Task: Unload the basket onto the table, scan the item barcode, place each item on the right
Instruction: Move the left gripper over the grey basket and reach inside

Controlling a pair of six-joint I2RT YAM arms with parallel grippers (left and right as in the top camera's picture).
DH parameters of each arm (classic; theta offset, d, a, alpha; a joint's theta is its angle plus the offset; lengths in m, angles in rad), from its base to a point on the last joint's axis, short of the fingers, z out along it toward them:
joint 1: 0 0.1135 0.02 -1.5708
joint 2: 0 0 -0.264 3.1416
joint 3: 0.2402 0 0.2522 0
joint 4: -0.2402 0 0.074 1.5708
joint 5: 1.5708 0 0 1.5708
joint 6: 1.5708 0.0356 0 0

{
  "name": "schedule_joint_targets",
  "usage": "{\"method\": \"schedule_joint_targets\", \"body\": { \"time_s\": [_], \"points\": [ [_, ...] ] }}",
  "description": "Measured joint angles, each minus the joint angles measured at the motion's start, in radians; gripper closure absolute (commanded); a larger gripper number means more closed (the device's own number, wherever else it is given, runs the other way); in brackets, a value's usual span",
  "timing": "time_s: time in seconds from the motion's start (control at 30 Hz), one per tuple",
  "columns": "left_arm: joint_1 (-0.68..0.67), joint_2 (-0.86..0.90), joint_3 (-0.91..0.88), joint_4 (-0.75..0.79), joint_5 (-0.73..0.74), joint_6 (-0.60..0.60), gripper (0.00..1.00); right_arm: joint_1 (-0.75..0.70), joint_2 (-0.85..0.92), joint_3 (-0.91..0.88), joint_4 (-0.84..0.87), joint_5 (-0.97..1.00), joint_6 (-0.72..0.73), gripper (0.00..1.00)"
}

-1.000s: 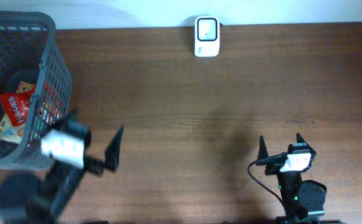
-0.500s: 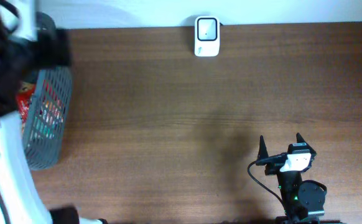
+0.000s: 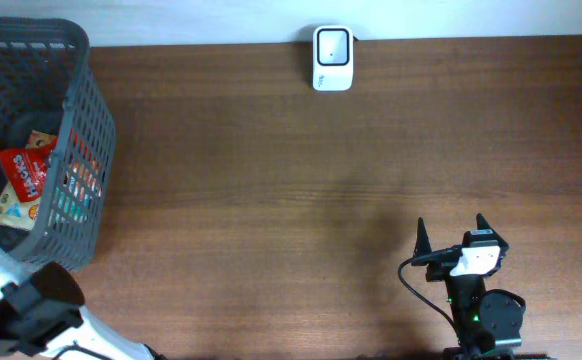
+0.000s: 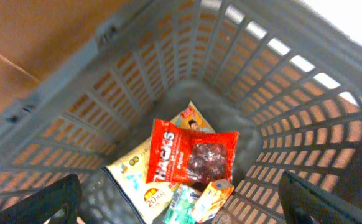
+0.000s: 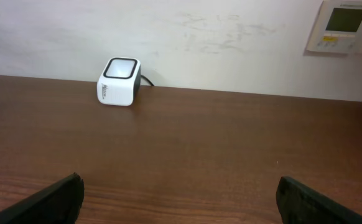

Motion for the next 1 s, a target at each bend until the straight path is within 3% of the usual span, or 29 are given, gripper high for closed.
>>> {"method": "schedule_joint_targets", "body": {
  "time_s": [0.1,0.4,1.0],
  "points": [
    [0.017,0.063,0.002,-0.034,0.016,-0.022,0.01,0.0,0.0,0.0,0.0,0.0,0.0,0.02],
    [0.006,0.29,0.003,-0.127,0.066,-0.041,0.15,0.0,0.0,0.0,0.0,0.0,0.0,0.02],
    [-0.039,0.484,0.002,-0.138,0.074,-0.041,0.12,0.0,0.0,0.0,0.0,0.0,0.0,0.02]
  ]
}}
